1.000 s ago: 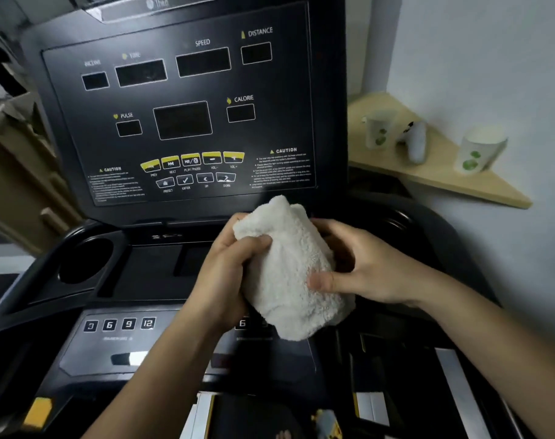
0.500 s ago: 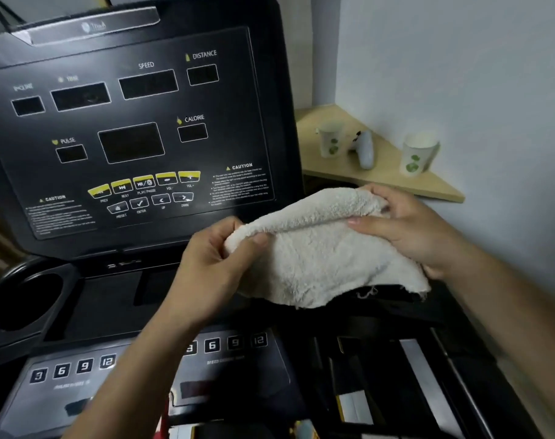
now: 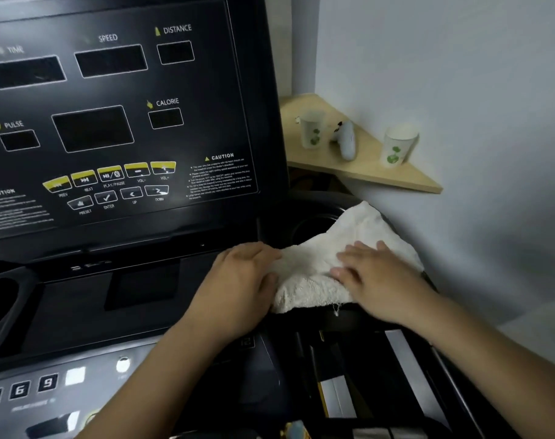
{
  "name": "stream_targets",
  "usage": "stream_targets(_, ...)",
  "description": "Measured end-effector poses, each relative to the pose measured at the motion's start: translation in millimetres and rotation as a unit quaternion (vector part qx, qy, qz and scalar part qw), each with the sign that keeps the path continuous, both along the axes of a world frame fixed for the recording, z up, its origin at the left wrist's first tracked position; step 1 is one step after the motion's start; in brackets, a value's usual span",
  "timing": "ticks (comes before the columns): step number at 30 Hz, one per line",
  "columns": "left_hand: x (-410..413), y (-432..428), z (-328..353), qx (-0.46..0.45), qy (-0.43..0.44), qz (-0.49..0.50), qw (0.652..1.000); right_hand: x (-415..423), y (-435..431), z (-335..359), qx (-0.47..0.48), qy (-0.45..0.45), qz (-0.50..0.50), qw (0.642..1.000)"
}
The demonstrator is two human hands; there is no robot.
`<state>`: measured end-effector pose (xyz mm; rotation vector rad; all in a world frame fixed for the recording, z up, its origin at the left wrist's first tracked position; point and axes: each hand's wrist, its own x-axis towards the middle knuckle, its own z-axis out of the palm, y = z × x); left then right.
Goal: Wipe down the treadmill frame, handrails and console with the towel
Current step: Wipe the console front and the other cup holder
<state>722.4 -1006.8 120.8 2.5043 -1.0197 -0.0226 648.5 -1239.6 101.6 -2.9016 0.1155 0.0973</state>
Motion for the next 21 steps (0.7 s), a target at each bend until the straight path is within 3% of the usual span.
stream_targets(4,-1.4,10.1,-11.0,-0.009,0.028,0.008,1.000,27.3,1.5,-9.9,-0.069,0.124,0.019,0.990)
stream_targets(8,-8.7,14.5,-18.4,0.034,0.029,-0.013,0.999,57.3,1.4,-24.1,-0.141,0.089,0.047,0.985)
stream_targets(14,-11.6,15.1,-16.8,0.044,0.014,-0.024,0.999,36.2,-18.6,-15.3,-0.168,0.072,0.056,0.982)
stream_targets(21,-12.2,17.0,-10.3,0.122,-0.027,-0.064,0.990,-16.4,-10.5,15.2,-0.015,0.085,-0.009,0.996)
